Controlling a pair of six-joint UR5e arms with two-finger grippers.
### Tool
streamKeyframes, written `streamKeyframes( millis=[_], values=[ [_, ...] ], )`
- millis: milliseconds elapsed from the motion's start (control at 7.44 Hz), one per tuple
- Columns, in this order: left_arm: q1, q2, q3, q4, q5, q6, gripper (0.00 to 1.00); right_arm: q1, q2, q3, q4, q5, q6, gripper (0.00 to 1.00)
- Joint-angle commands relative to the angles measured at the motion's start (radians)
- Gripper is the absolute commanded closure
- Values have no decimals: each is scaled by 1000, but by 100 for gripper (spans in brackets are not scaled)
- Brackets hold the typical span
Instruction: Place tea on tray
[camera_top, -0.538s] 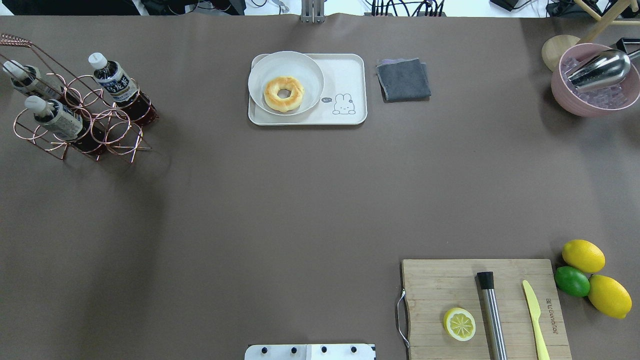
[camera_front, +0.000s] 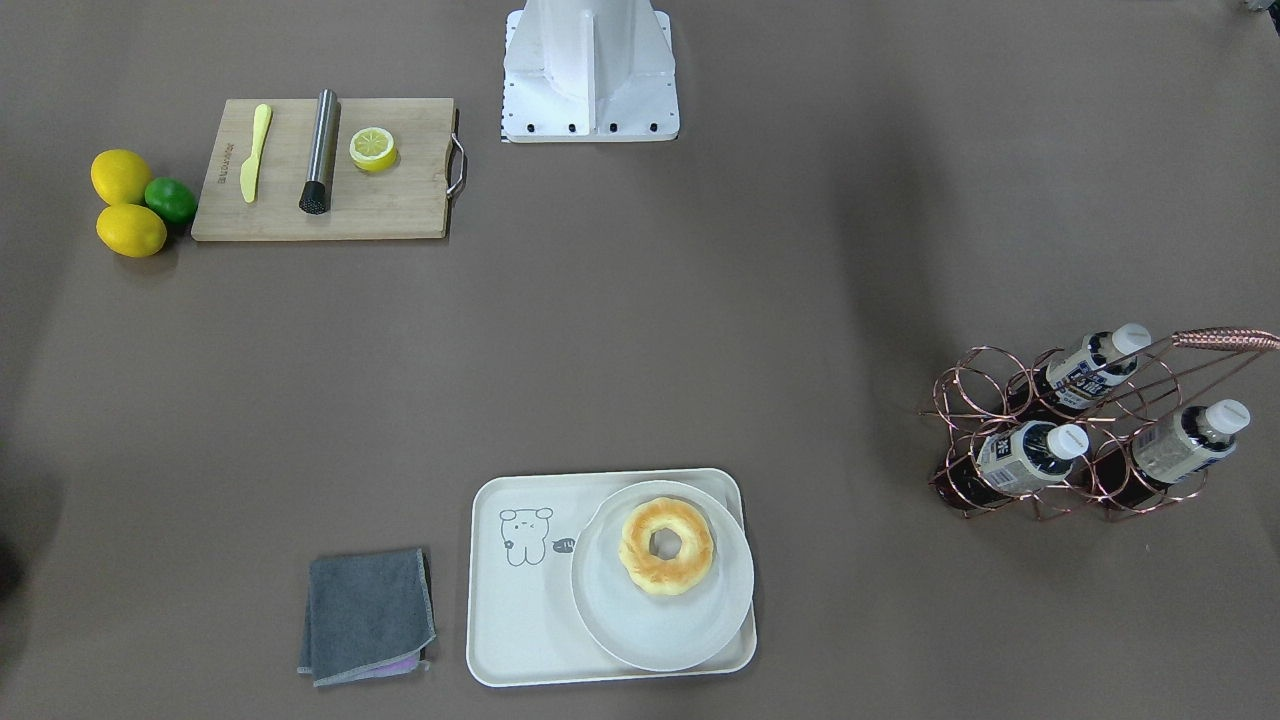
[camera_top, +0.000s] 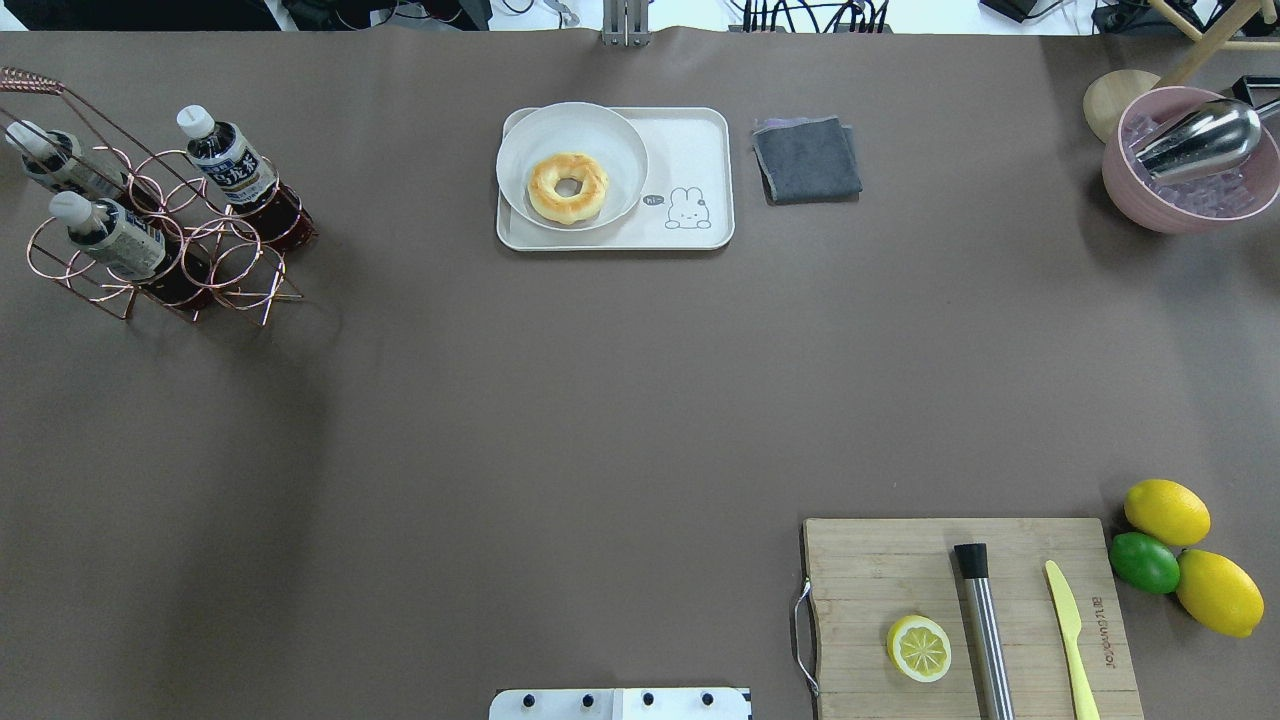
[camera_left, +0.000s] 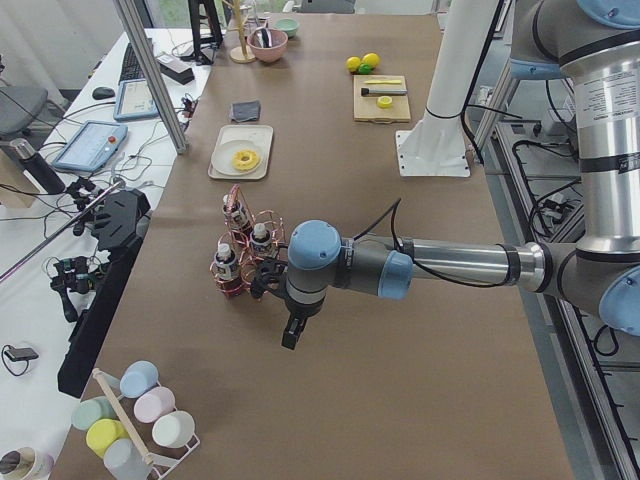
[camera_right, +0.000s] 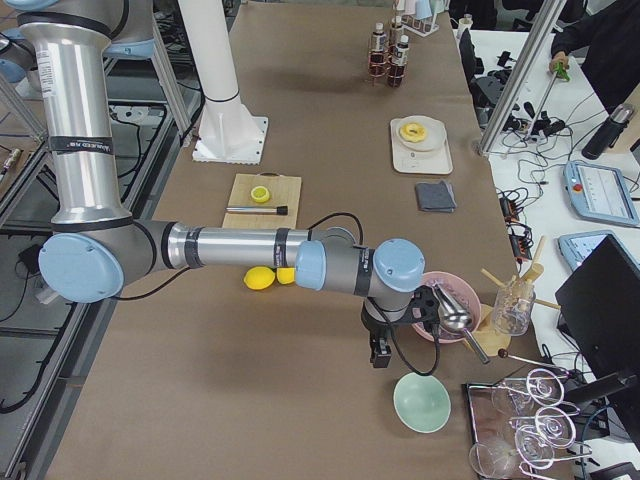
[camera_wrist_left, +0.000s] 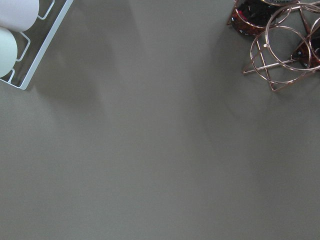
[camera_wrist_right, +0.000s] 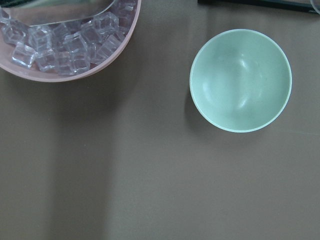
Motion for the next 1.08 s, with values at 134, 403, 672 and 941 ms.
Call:
streamKeyframes(
  millis=[134,403,672,941],
  values=[
    [1,-3,2,-1,-1,-2,2,0,1,-3,1,0,0,0],
    [1,-15,8,-4,-2,2,2,0,1,-2,1,0,0,0],
    [1,-34,13,-14,-2,7,2,0,-1,3,1,0,0,0],
    [1,-57,22,-11,4,-2,2,0,-1,3,1,0,0,0]
  ],
)
